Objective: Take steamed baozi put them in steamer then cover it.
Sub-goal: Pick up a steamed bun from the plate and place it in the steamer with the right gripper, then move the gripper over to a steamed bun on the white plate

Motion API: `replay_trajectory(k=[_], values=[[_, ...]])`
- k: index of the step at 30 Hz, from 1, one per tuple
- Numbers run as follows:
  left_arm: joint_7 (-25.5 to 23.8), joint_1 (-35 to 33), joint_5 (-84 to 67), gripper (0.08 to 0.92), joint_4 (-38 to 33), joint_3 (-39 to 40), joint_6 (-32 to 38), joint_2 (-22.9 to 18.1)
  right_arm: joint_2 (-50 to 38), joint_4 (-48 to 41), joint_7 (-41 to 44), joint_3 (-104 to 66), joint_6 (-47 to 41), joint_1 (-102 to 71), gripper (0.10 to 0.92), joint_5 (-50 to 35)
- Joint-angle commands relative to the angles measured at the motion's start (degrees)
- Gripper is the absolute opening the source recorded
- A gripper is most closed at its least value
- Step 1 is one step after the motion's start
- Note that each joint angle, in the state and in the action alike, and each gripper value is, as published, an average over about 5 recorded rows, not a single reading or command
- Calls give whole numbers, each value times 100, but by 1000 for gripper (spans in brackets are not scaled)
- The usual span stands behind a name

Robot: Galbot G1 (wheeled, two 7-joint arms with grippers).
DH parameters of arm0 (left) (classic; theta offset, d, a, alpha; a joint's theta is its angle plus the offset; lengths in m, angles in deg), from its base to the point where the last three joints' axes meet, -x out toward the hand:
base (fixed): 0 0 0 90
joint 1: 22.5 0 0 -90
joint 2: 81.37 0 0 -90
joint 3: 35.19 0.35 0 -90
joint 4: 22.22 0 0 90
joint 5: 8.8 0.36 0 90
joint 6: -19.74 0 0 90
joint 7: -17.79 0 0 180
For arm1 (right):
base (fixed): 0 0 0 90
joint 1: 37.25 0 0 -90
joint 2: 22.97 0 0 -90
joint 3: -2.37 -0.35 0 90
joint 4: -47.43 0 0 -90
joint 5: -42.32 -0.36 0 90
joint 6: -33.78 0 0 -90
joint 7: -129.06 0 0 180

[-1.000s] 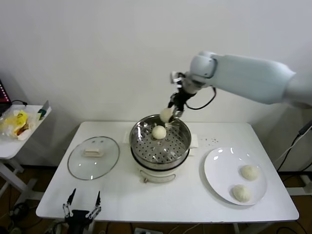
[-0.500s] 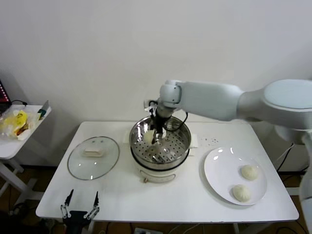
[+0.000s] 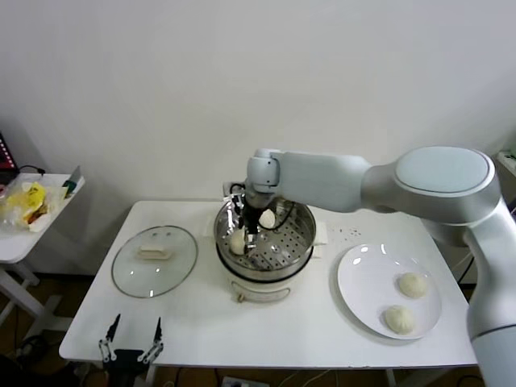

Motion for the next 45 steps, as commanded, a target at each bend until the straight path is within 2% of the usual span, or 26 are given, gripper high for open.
replay_trajectory(k=[1,9,15,19,25,31,37,45], values=[[11,20,-11,823,-51,-11,-29,-17,-276,197,318,63,97,530,822,-61],[9,28,22,823,-53,28,-36,-51,-1997,1621,709,642,386,1905,823,-202],[1,50,28,823,-53,27,-75,-25,-3555,3034,585,1321,284,2661,823,386],[-4,68,38,823,-57,20,-98,-25,-4448,3443,732,1504,304,2636,823,1091],[-4,43,53,823,-62,-14,-118,-42,-5548,3667,670,1130,226,1500,823,2077],[-26,-29,129,823,-91,-70,-95,-87,-6179,3693,590,61,280,-39,823,2974],[-13,-59,142,823,-87,-100,-93,-150,-6268,3413,631,-598,435,-1087,823,3629],[-4,-36,217,823,17,-57,-99,-270,-6144,2960,764,-1296,529,-2002,823,3977]])
